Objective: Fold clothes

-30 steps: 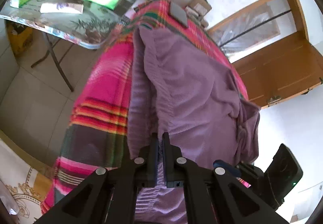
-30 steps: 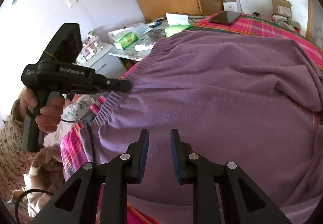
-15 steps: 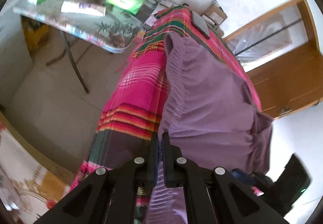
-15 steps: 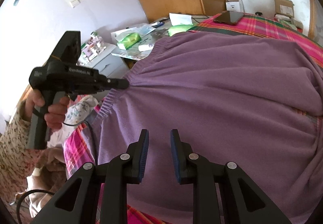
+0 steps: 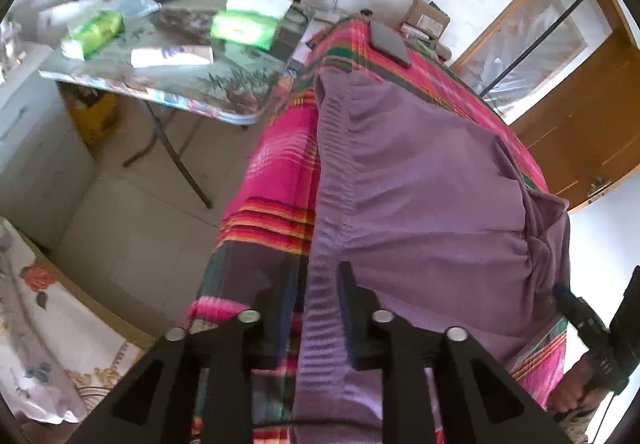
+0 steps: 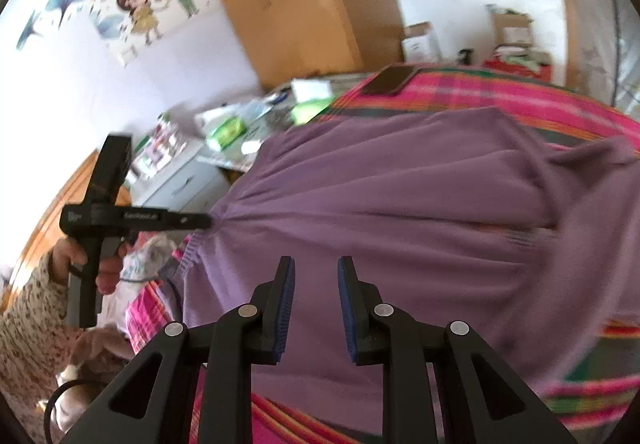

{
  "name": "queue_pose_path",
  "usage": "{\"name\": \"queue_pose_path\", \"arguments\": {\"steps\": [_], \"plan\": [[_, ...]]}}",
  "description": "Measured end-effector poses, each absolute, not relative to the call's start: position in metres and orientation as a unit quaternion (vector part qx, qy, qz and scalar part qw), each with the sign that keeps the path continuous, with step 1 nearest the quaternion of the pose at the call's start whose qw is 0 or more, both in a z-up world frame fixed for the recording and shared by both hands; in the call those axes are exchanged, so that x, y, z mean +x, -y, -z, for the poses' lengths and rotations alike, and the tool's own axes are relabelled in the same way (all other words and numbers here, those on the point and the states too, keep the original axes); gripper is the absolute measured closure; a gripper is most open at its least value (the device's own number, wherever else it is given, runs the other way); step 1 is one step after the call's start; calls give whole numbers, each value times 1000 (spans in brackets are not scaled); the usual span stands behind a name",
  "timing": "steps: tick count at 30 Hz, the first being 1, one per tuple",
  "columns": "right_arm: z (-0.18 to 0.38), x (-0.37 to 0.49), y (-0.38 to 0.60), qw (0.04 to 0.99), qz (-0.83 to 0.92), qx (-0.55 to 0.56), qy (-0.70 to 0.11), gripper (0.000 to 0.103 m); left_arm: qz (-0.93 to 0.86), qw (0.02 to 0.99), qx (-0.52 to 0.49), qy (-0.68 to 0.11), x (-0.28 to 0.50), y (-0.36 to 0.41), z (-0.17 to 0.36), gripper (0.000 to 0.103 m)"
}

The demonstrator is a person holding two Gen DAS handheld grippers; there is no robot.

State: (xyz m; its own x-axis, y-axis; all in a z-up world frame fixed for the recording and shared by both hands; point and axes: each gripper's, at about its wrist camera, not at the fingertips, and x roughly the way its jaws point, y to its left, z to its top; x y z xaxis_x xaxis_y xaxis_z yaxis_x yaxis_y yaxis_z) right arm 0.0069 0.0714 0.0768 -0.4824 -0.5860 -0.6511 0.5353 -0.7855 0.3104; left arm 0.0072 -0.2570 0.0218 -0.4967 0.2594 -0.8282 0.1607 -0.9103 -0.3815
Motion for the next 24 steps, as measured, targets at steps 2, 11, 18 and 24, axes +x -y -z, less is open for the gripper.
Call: {"name": "queue_pose_path", "arguments": {"steps": [2, 11, 18, 24], "plan": [[-84, 12, -94, 309, 871, 380, 42, 80, -852, 26, -482, 204, 19, 254, -35, 75], [-103, 42, -207, 198, 912, 353, 73, 76, -887, 94, -431, 135, 55, 178, -90, 67], [-125, 79, -276, 142, 932, 328, 67, 76, -889, 149, -430, 56, 58, 88, -88, 65], [-132, 99, -309, 117, 938, 322, 60, 76, -884, 180, -430, -11, 58, 13, -77, 64]]}}
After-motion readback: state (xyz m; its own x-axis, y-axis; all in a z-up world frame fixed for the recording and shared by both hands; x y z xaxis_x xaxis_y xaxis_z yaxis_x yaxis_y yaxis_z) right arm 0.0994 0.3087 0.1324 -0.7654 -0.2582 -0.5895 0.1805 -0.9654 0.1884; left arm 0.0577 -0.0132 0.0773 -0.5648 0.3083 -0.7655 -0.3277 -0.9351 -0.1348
